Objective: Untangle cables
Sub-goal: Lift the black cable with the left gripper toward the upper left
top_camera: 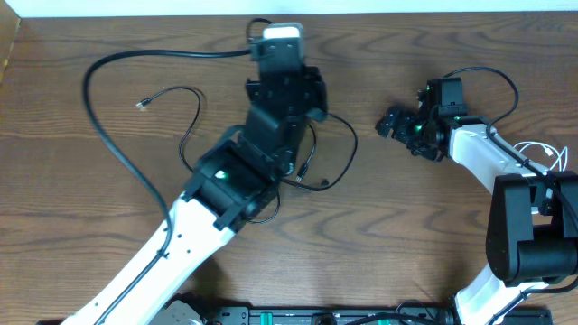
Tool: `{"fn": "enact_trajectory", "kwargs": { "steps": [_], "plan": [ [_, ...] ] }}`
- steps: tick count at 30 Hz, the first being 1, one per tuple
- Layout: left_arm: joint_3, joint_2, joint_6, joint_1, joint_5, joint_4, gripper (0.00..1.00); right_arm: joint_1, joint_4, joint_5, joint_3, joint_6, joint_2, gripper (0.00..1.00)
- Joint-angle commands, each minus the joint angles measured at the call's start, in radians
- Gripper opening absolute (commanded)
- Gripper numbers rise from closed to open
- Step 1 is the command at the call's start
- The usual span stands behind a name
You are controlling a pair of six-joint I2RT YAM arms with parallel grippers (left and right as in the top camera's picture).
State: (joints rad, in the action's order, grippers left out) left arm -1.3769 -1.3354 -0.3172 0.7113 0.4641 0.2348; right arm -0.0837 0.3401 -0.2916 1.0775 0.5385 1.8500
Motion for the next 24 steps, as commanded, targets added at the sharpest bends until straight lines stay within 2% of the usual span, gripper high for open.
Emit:
{"fn": "enact_trajectory", "kwargs": {
  "steps": [1,12,16,19,24],
  "plan": [
    [-0.002,0.009,0.01,-0.046,0.02,0.068,0.07,-0.003,0.0,-0.063,-0.006,-0.039,-0.006,0.99],
    [-0.002,-0.116,0.005,-0.192,0.019,0.282,0.08,-0.03,-0.003,-0.063,-0.006,-0.039,-0.006,0.99],
    [-0.002,-0.201,-0.085,-0.232,0.016,0.372,0.08,-0.06,-0.012,-0.063,-0.006,-0.042,-0.006,0.99],
    [-0.002,-0.245,-0.111,-0.235,0.015,0.411,0.08,-0.083,-0.033,-0.069,-0.006,-0.089,-0.006,0.94],
    [-0.002,-0.291,-0.103,-0.26,0.021,0.425,0.08,-0.142,-0.106,-0.199,-0.006,-0.239,-0.006,0.96]
  ]
}}
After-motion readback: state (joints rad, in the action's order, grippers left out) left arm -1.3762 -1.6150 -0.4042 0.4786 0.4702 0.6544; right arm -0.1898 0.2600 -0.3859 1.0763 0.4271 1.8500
